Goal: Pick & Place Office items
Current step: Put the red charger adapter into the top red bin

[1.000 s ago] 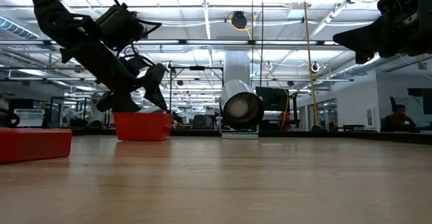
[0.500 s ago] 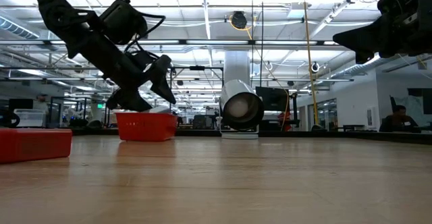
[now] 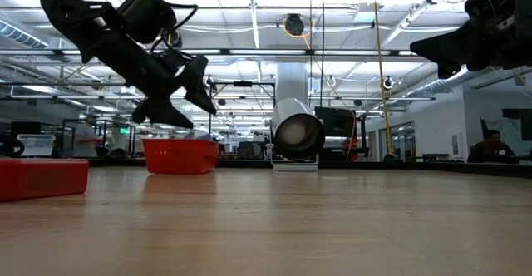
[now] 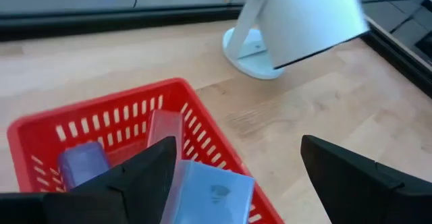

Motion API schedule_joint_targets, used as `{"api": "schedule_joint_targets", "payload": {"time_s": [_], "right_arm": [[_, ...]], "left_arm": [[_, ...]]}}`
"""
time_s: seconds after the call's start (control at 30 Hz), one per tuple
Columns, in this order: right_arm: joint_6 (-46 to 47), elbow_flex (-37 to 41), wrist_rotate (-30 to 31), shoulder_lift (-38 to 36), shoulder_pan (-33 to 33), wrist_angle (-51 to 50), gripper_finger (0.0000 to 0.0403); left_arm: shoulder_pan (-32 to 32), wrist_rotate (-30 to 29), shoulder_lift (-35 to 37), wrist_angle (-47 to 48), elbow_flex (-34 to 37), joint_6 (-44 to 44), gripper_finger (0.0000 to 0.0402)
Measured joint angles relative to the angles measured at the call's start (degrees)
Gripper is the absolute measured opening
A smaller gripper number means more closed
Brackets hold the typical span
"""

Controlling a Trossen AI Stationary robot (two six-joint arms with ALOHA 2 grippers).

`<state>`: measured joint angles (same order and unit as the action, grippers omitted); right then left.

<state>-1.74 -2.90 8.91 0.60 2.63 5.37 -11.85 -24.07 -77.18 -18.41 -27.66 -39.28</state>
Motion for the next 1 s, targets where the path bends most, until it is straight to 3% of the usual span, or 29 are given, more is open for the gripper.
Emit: {"api": "schedule_joint_targets", "payload": {"time_s": [0.33,0.6,0.77,1.0], "right_arm": [[0.02,0.02,0.0,0.0,0.0,0.0,0.0],[0.0,0.02,0.0,0.0,-0.02,0.0,0.0],[0.02,0.02,0.0,0.02,0.0,0.0,0.0],[0.02,0.0,0.0,0.02,-0.02,0.0,0.0]], "left_arm": [[4.54,0.0,5.22,-0.01,0.0,9.11,0.0321],[8.78,0.4,7.8,-6.33,-0.02,14.88,0.0321],[9.43,0.8,7.8,-6.6,-0.02,11.57,0.0321],[9.43,10.74,7.01,-6.94,-0.02,10.62,0.0321]]}}
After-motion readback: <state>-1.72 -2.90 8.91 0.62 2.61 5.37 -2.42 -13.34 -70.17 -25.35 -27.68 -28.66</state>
